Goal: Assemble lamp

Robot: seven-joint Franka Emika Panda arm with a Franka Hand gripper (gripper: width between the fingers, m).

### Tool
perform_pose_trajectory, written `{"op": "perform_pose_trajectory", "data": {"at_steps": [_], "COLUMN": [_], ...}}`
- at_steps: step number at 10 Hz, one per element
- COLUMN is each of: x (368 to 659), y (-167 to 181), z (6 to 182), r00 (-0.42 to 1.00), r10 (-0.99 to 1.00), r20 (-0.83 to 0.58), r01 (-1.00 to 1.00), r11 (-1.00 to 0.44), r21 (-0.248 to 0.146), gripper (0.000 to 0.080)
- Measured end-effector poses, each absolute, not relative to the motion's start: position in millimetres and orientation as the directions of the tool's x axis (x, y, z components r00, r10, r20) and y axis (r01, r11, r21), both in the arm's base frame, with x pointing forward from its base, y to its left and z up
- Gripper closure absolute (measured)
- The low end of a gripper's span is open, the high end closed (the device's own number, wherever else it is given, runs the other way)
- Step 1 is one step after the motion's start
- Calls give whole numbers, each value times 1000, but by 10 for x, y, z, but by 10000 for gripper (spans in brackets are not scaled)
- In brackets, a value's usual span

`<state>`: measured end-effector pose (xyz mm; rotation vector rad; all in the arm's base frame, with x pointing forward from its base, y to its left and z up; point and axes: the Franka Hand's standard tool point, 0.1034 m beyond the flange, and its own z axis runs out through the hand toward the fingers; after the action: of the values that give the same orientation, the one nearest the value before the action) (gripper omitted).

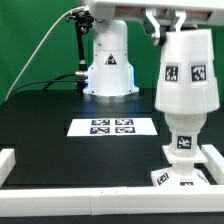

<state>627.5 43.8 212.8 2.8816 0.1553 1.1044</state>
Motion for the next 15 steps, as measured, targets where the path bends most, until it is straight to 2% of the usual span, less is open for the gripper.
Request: {"op": "perform_pose_trajectory", "data": {"at_steps": [2, 5, 8, 9, 10, 11, 12, 13, 14, 15], "x": [6213, 6176, 6175, 6178, 6183, 6186, 6186, 6182, 6186, 6182], "y": [504, 513, 512, 503, 421, 367, 308, 181, 22, -123], "z": [2012, 1858, 1854, 1862, 1956, 2101, 2242, 2361, 2420, 2410], "r00": [775, 795, 795, 795, 798, 800, 800, 800, 794, 797], "r10": [98, 103, 103, 106, 119, 112, 121, 140, 162, 162], "r20": [624, 598, 598, 598, 591, 590, 588, 583, 586, 582], "r01": [73, 77, 77, 79, 90, 87, 97, 111, 121, 113], "r11": [-995, -995, -995, -994, -993, -994, -993, -990, -987, -986], "r21": [66, 69, 69, 72, 80, 71, 72, 85, 109, 120], "gripper": [751, 751, 751, 580, 444, 444, 262, 153, 153, 110]}}
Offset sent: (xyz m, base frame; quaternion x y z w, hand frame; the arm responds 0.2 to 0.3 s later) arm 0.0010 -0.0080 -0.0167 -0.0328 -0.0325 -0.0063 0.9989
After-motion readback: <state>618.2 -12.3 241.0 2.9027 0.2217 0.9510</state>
